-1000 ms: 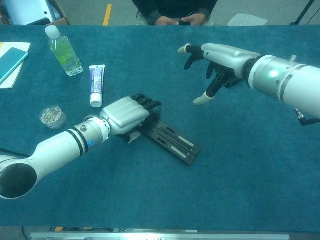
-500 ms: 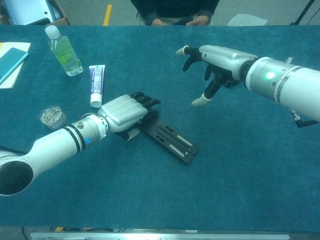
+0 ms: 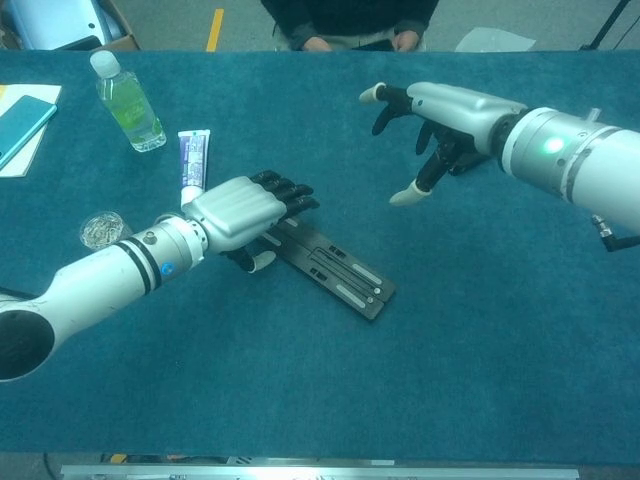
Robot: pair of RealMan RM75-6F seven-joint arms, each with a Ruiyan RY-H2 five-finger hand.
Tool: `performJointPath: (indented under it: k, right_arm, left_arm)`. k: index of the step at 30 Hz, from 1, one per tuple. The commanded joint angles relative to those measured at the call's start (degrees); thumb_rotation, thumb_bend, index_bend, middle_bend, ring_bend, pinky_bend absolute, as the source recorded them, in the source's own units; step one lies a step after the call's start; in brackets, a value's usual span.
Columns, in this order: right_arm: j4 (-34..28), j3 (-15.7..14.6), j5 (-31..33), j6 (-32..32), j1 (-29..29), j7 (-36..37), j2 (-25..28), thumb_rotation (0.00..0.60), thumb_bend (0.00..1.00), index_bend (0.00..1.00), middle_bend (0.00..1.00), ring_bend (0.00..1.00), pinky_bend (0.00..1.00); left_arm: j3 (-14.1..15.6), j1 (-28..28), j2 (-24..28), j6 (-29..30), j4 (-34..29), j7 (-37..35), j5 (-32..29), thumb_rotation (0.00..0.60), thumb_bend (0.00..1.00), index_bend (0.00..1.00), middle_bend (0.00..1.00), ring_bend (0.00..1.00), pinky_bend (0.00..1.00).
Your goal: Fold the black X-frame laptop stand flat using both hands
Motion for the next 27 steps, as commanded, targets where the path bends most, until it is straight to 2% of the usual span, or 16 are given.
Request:
performJointPath:
  k: [1, 6, 11, 16, 27]
  right_arm:
    - [-0.3, 0.0, -0.8, 0.3, -0.6, 0.7, 0.7, 0.600, 0.00, 0.00, 0.22, 0.11, 0.33]
    - [-1.2, -0.8, -3.6, 2.2, -2.8, 1.6, 3.1, 0.600, 0.00, 0.00, 0.21, 0.11, 0.33]
    - [-2.1, -2.0, -7.3, 5.3, -6.2, 2.7, 6.0, 0.600, 0.00, 0.00, 0.21, 0.11, 0.33]
    - [-2.0, -3.6, -11.7, 9.0, -10.5, 4.2, 8.3, 0.600, 0.00, 0.00, 0.21, 0.11, 0.33]
    - [1.6, -6.9, -23.4, 24.2, -22.1, 4.2, 8.2, 0.600, 0.00, 0.00, 0.21, 0.10, 0.33]
  left_arm:
    - [0.0, 0.3, 1.2, 0.9, -0.9, -0.1, 0.2, 0.546, 0.40, 0.00, 0.00, 0.00, 0.00]
    - [-0.1, 1.7, 4.8, 3.8, -3.6, -1.2, 1.0, 0.599, 0.40, 0.00, 0.00, 0.00, 0.00]
    - [-0.3, 4.5, 8.9, 8.4, -5.4, -5.4, 4.1, 0.600, 0.40, 0.00, 0.00, 0.00, 0.00]
    - [-0.5, 8.3, 12.4, 14.2, -5.1, -12.7, 8.6, 0.600, 0.40, 0.00, 0.00, 0.00, 0.00]
    - [-0.2, 16.9, 20.5, 23.4, -4.9, -26.0, 12.6, 0.600, 0.40, 0.00, 0.00, 0.00, 0.00]
